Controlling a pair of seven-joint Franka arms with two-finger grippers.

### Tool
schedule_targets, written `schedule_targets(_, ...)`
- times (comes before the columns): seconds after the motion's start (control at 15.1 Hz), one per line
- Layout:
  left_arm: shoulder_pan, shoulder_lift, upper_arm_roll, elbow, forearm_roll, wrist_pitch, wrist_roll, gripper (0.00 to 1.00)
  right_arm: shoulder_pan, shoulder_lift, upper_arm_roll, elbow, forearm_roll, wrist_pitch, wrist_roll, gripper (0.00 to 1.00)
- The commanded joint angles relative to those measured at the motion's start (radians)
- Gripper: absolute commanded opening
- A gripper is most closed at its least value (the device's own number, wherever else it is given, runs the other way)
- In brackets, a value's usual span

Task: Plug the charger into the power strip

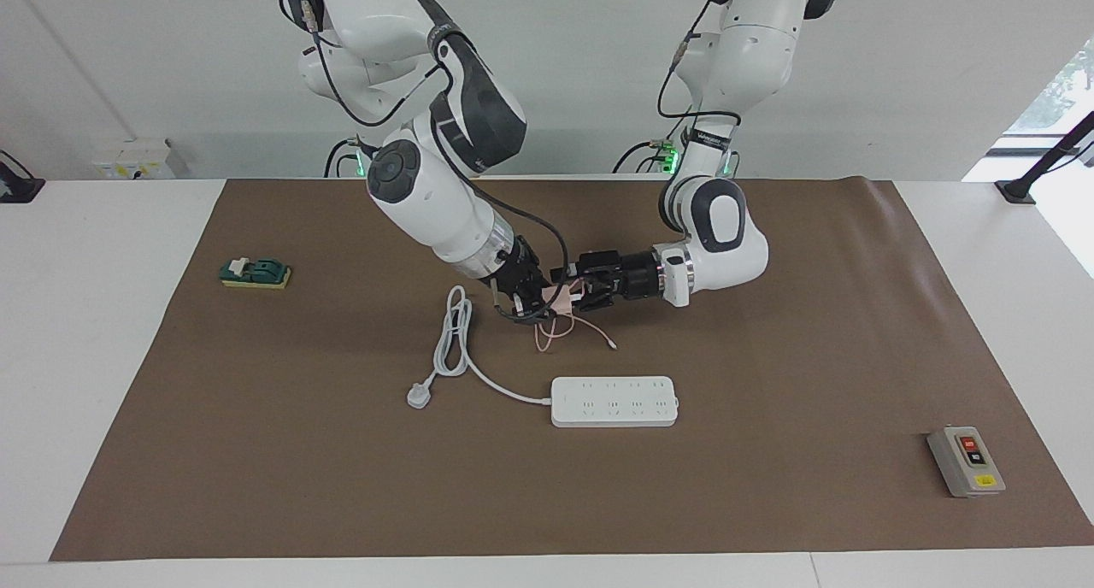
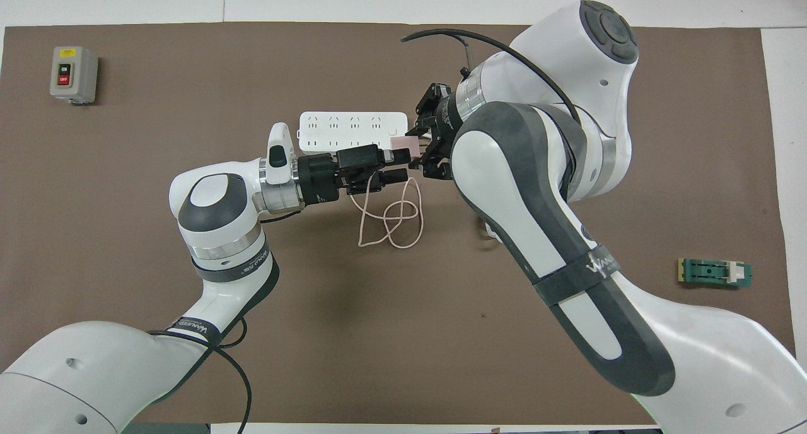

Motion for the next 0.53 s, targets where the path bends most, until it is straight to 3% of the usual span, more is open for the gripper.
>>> schedule_targets(0.0,0.034,0.008,0.001,0.032,-0.008,-0.031,0.015,1.00,-0.003,-0.007,0.002,-0.011,0.010,0.012,0.019,0.00)
schedule_targets(0.46,0.038,0.023,0.002,0.059,-0.001,-0.019,0.012,1.00,-0.003,-0.007,0.002,-0.011,0.010,0.012,0.017,0.00)
